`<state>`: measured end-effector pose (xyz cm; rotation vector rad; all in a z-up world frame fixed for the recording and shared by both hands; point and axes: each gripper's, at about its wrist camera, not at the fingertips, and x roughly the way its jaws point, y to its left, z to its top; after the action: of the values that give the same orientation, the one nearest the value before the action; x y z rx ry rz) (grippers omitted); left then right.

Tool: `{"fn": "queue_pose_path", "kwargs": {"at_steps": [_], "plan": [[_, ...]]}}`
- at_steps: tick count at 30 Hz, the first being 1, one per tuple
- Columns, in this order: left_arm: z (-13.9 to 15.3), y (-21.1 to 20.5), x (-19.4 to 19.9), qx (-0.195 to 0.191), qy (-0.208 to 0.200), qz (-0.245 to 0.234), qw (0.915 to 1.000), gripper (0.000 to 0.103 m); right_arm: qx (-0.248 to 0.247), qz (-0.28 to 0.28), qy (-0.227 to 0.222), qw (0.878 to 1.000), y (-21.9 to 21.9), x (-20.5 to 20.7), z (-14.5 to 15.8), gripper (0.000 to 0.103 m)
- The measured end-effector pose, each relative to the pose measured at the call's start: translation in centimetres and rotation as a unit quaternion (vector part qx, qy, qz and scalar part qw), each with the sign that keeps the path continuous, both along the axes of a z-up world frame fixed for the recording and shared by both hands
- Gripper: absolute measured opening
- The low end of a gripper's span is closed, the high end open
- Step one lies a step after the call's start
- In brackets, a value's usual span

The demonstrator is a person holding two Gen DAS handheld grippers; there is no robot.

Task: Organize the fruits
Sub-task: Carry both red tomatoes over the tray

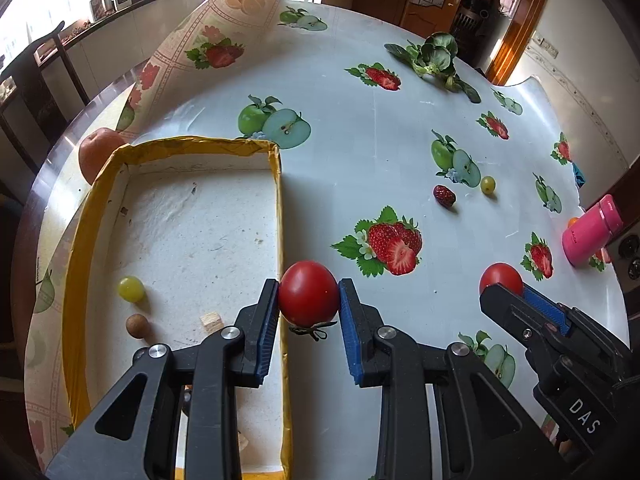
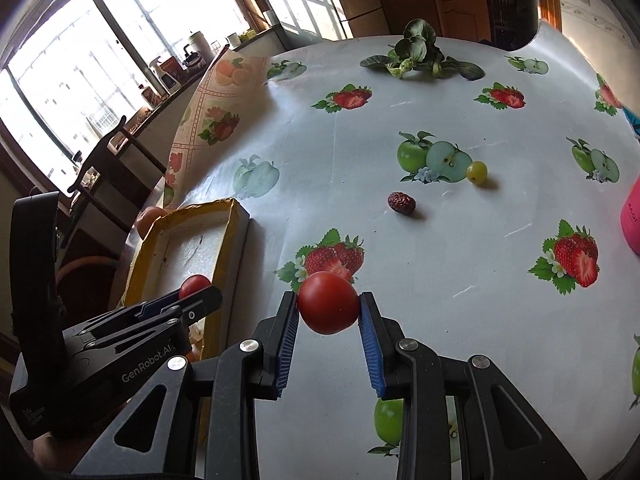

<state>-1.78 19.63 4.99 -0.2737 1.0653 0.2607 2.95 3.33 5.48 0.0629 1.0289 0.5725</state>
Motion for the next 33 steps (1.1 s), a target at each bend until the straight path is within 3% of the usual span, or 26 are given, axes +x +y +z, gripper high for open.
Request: {"fn": "queue_pose_path", "kwargs": {"at_steps": [14,33], "plan": [[1.0,3.7,-3.4,0.014,-0.010,0.037,0.9992,0.027,-0.004,0.044,-0.012,0.999,3.9,-2.7,1.0,0.031],[0.4,7.0,-4.7,0.012,-0.005,0.063,0.9979,0.027,-0.008,0.078,-0.008,0.997,7.9,-3.5,0.5,0.031]]}}
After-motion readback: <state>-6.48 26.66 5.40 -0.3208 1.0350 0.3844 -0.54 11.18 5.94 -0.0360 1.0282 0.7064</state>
